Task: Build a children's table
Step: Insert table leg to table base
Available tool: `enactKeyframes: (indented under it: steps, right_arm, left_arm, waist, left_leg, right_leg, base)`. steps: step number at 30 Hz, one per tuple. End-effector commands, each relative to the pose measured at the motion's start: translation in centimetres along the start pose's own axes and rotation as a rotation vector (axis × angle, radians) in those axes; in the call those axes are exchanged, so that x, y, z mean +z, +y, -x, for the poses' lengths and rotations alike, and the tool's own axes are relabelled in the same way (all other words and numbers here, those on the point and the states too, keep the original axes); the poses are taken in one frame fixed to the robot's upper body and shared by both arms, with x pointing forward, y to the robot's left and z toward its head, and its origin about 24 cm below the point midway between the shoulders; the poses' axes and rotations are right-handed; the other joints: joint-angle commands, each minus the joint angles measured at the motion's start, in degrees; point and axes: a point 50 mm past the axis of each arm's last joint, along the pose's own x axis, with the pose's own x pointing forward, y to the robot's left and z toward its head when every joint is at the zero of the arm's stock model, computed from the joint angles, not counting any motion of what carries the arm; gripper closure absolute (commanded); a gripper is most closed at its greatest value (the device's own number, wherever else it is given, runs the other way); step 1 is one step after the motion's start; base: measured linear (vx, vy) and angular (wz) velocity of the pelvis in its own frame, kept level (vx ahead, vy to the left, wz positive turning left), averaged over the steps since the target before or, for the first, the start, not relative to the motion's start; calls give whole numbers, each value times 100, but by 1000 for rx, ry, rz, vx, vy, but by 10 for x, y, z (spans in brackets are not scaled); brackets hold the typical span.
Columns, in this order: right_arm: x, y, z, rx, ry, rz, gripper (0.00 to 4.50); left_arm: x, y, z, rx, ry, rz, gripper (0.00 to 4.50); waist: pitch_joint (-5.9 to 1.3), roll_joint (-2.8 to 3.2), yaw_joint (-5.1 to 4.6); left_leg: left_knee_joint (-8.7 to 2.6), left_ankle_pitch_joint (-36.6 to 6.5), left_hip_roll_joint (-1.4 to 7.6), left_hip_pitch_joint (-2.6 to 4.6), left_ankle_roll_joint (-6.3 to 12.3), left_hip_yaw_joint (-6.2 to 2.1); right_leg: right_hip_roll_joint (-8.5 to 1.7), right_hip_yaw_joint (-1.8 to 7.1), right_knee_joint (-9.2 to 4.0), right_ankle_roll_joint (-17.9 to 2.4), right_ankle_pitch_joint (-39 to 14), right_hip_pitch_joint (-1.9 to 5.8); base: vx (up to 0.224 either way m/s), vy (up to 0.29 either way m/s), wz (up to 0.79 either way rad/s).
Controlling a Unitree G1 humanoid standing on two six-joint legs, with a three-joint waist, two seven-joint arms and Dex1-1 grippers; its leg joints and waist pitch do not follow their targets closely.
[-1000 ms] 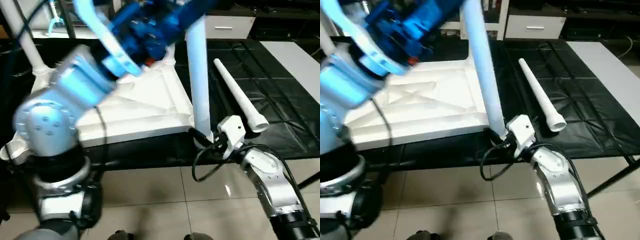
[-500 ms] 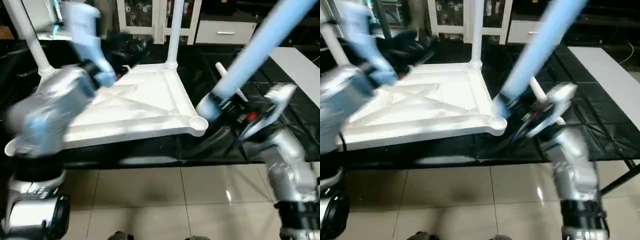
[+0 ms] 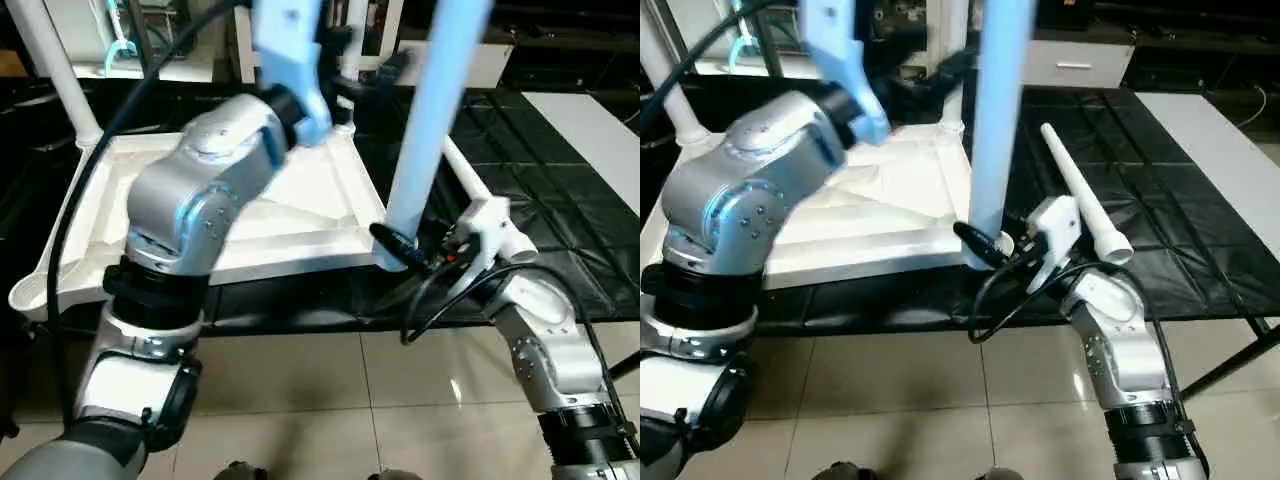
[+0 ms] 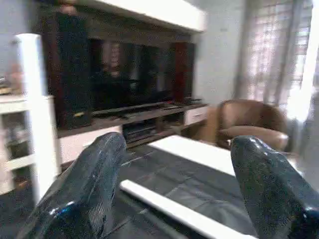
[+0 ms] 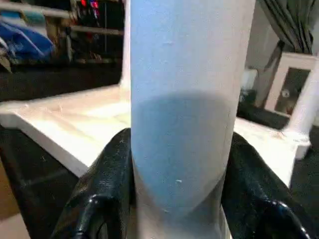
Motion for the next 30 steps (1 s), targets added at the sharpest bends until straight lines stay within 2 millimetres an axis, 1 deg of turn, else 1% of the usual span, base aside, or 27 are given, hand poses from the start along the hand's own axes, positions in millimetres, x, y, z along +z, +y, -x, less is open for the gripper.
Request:
enactKeyframes:
  steps: [1,3,6,9,11,13,15,16,17,19,20,21,22,23,24,25,26,27,28,29,30]
  right_arm:
    - [0,-4,2,-19,24,40,250]
    - [-3,-6,1,-43,52,62,250]
    - [-3,-7,1,-51,56,68,250]
    - [-3,-11,2,-79,56,75,250]
    - [-2,-13,2,-92,46,71,250]
    - [4,-18,2,-152,-12,22,250]
    - [10,-27,3,-214,-61,-34,250]
    - [14,-31,4,-243,-86,-63,250]
    - [19,-39,7,-288,-128,-111,250]
    - [26,-45,10,-315,-170,-148,250]
    - [32,-49,12,-303,-200,-172,250]
    - [32,-49,12,-303,-200,-172,250]
    - [35,-50,13,-293,-207,-174,250]
    - [36,-51,13,-282,-206,-175,250]
    - [37,-51,13,-257,-193,-191,250]
    - [36,-52,13,-244,-183,-205,250]
    - [33,-51,12,-203,-138,-208,250]
    - [31,-50,12,-171,-111,-207,250]
    - [30,-50,12,-159,-104,-205,250]
    - [30,-50,11,-160,-106,-200,250]
    - [31,-51,10,-162,-109,-195,250]
  left_arm:
    - [11,-15,-3,-93,-26,-23,76]
    - [14,-30,-4,-210,-46,-13,76]
    - [15,-32,-4,-231,-59,1,76]
    - [16,-27,0,-229,-68,11,76]
    - [14,-18,2,-181,-60,3,76]
    - [8,5,7,-43,-30,-41,76]
    - [-1,20,15,41,19,-119,76]
    - [-7,26,20,68,44,-144,76]
    - [-17,36,29,108,87,-184,76]
    - [-32,42,40,104,169,-266,76]
    - [-55,38,53,10,284,-304,76]
    - [-55,38,53,10,284,-304,46]
    - [-68,34,60,-44,349,-334,46]
    - [-77,32,65,-81,393,-355,41]
    - [-95,28,74,-133,477,-400,35]
    - [-104,27,78,-156,516,-425,21]
    - [-122,23,86,-183,558,-418,21]
    - [-135,23,90,-166,573,-414,8]
    - [-139,24,91,-148,574,-415,8]
    - [-143,25,92,-135,572,-408,8]
    - [-146,25,92,-131,571,-404,8]
  waist:
    - [-517,-35,8]
    - [-508,-40,7]
    - [-500,-41,-2]
    - [-490,-44,-13]
    - [-483,-39,-24]
    - [-482,-28,-36]
    - [-482,-21,-65]
    - [-471,7,-86]
    - [-473,5,-113]
    - [-465,33,-132]
    - [-468,35,-144]
    - [-471,42,-135]
    - [-449,90,-145]
    - [-462,86,-142]
    - [-456,94,-136]
    - [-459,87,-147]
    - [-439,90,-143]
    - [-420,75,-155]
    - [-422,79,-151]
    - [-407,53,-165]
    - [-409,46,-169]
  left_leg:
    - [-458,-961,213,198,137,-69]
    - [-456,-933,216,200,172,-66]
    - [-460,-996,214,206,180,-60]
    - [-468,-1189,219,217,141,-62]
    - [-477,-1290,218,218,91,-66]
    - [-481,-1354,216,228,73,-70]
    - [-498,-1429,213,221,42,-87]
    - [-512,-1454,218,223,-7,-95]
    - [-511,-1504,215,233,-38,-89]
    - [-523,-1572,216,243,-89,-98]
    - [-534,-1579,221,246,-120,-102]
    - [-537,-1573,221,258,-113,-113]
    - [-553,-1579,227,261,-147,-108]
    - [-549,-1570,235,295,-188,-90]
    - [-552,-1499,226,272,-162,-105]
    - [-557,-1474,227,256,-156,-94]
    - [-553,-1456,228,269,-137,-84]
    - [-554,-1462,225,241,-104,-81]
    - [-550,-1463,226,254,-115,-73]
    - [-551,-1457,220,239,-102,-64]
    - [-552,-1466,218,234,-105,-62]
  right_leg:
    - [-154,53,-338,-1208,-666,223]
    - [-156,53,-340,-1218,-687,223]
    - [-140,53,-347,-1245,-730,221]
    - [-139,53,-370,-1207,-949,212]
    - [-134,52,-381,-1160,-1075,207]
    - [-126,55,-387,-1110,-1135,191]
    - [-118,49,-381,-1020,-1216,199]
    - [-115,46,-381,-981,-1231,184]
    - [-111,49,-387,-957,-1260,177]
    - [-106,47,-385,-920,-1303,155]
    - [-106,45,-379,-897,-1280,148]
    - [-115,42,-391,-895,-1277,150]
    - [-101,47,-372,-895,-1212,118]
    - [-89,44,-364,-943,-1060,95]
    - [-88,39,-350,-980,-915,119]
    - [-94,44,-332,-999,-846,133]
    - [-105,51,-344,-1026,-789,118]
    - [-102,52,-362,-1034,-776,139]
    - [-106,59,-358,-1037,-765,134]
    - [-112,69,-370,-1048,-772,127]
    - [-114,72,-366,-1045,-805,135]
  base:
    - [0,0,0]
    - [0,0,0]
    - [0,0,0]
    - [0,0,0]
    - [0,0,0]
    - [0,0,0]
    - [0,0,0]
    - [0,0,0]
    - [0,0,0]
    - [0,0,0]
    - [0,0,0]
    - [0,0,0]
    - [0,0,0]
    - [0,0,0]
    - [0,0,0]
    - [0,0,0]
    - [0,0,0]
    - [0,0,0]
    - [0,0,0]
    - [0,0,0]
    - [0,0,0]
